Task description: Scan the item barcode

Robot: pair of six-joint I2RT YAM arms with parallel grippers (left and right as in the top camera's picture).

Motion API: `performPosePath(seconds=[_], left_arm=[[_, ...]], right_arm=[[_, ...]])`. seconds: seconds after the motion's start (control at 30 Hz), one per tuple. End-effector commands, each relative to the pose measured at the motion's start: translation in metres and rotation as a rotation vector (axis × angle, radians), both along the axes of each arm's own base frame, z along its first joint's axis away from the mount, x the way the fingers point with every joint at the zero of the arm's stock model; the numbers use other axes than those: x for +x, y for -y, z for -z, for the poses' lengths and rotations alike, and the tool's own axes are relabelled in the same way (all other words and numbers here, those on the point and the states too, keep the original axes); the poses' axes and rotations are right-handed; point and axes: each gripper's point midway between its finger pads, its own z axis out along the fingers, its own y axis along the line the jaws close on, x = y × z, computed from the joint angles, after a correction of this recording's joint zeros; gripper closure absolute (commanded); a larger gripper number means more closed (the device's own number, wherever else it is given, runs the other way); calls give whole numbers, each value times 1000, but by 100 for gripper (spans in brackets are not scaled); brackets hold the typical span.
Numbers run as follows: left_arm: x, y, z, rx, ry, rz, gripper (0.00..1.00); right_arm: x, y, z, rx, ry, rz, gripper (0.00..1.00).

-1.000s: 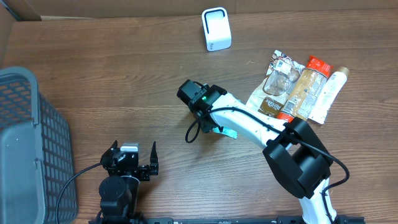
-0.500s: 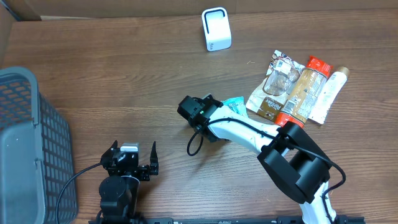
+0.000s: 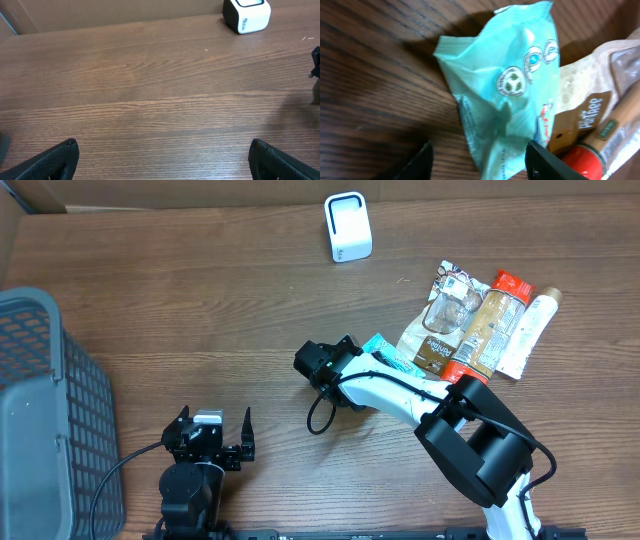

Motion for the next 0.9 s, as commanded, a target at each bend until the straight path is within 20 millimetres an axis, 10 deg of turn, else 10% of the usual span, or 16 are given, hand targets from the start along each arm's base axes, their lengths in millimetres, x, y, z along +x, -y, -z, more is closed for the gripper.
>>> performPosePath(seconds=[0.0, 0.47, 0.6, 0.73, 0.87], left_arm=[[0, -2, 1, -9, 2, -12, 0], [0, -2, 1, -9, 2, -12, 0], [0, -2, 1, -9, 2, -12, 0], [0, -2, 1, -9, 2, -12, 1], [0, -2, 1, -9, 2, -12, 0]], right_arm=[[5, 8, -2, -57, 7, -40, 38], [16, 29, 30, 60, -72, 4, 39], [9, 28, 40, 97, -105, 12, 55], [2, 17, 43, 142, -144, 0, 93], [-10, -10, 34, 240, -241, -17, 96]])
